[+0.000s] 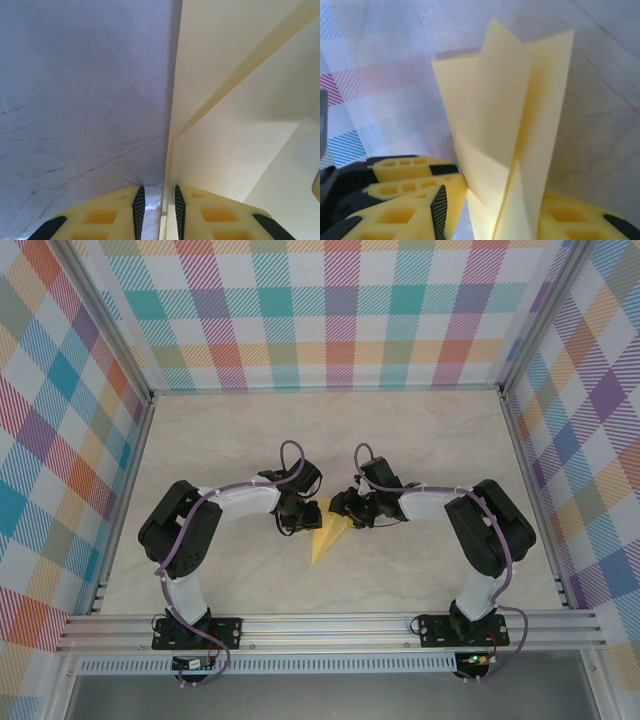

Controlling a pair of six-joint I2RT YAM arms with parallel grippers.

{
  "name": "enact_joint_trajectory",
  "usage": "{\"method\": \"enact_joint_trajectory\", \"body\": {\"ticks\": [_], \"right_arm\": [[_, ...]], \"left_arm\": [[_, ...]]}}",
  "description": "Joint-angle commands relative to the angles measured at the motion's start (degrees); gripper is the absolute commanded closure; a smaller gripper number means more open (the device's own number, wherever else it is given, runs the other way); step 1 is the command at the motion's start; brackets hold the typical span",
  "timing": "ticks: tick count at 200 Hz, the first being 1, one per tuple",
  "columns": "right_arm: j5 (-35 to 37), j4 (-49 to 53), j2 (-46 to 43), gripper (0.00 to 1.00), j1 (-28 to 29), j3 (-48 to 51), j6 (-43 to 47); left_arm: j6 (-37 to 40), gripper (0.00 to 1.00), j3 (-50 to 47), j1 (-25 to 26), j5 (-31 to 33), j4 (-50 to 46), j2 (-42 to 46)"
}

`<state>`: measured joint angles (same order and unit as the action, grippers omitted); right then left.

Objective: Fold a paper plane with a square sheet of paper (pick it up from the middle)
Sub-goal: Turn over the paper at the center of the table.

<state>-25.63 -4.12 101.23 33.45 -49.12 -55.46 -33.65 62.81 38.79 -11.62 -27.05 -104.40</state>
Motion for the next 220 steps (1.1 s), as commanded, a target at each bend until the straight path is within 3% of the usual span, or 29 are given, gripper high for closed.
{"method": "enact_joint_trajectory", "body": {"ticks": [1,93,134,193,220], "right_arm": [[-1.3,-1.3,1.5,0.61,0.4,-1.0,0.2],[-3.1,-2.4,4.6,0.75,1.1,-2.9,3.6],[-2.2,-0.3,4.8,0.87,1.1,-4.3,5.5],[2.7,12.5,0.5,0.92,1.1,-8.4,13.6],[9.6,25.9,-3.4,0.92,1.1,-13.1,20.1]], "left_arm": [[-0.9,0.74,-1.7,1.2,-0.1,1.3,-0.5],[-2.3,0.73,-3.3,1.2,-0.9,3.4,0.3],[-3.4,0.71,-4.5,1.2,0.2,4.1,2.6],[-8.0,0.62,-11.3,1.2,7.0,6.4,14.9],[-9.9,0.59,-15.0,1.2,12.9,4.6,22.4]]}}
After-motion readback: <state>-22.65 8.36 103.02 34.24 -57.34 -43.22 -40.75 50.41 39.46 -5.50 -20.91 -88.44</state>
